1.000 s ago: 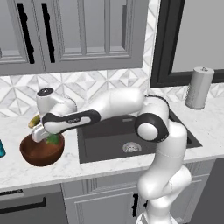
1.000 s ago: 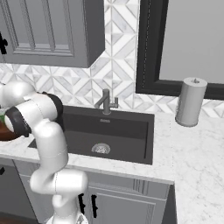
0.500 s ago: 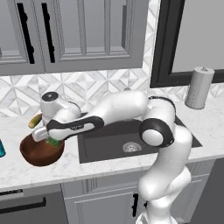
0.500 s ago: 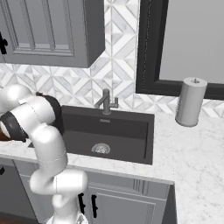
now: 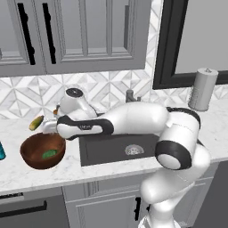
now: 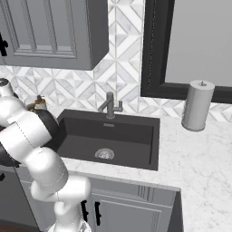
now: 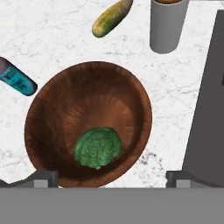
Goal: Pick the broccoli from the sink and place it in the bowl. Then pick the bowl and place it in the microwave. Then close the microwave door and press the start button.
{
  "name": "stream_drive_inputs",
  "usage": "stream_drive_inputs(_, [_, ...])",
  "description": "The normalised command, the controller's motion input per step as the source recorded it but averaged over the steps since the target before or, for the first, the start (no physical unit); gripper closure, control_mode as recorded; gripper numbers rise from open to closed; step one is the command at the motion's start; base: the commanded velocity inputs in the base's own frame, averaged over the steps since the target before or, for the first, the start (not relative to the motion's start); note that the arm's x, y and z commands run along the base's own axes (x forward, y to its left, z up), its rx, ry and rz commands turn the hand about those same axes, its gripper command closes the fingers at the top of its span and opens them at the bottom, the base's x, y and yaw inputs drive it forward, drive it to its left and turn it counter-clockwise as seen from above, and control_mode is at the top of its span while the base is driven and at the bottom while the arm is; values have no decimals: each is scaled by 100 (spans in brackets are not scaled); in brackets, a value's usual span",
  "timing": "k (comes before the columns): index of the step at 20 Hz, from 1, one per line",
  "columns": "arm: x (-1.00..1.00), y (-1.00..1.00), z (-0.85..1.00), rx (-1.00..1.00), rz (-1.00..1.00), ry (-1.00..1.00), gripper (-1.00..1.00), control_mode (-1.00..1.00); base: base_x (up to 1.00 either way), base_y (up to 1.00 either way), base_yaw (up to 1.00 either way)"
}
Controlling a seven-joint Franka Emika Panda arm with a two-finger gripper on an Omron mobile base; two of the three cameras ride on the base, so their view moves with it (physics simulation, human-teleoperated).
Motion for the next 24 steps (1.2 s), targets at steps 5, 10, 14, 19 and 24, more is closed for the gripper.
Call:
stream_drive_inputs(5, [-8, -44, -17, 20, -17, 2, -100, -100, 0, 0, 0])
stream_drive_inputs(10, [-7, 1, -13, 7, -15, 6, -100, -100, 0, 0, 0])
stream_drive_inputs(14, [0, 46, -5, 3, -6, 18, -100, -100, 0, 0, 0])
stream_drive_inputs(19, [0, 32, -7, 1, -5, 28, -100, -100, 0, 0, 0])
stream_drive_inputs(24, [0, 9, -24, 0, -9, 32, -100, -100, 0, 0, 0])
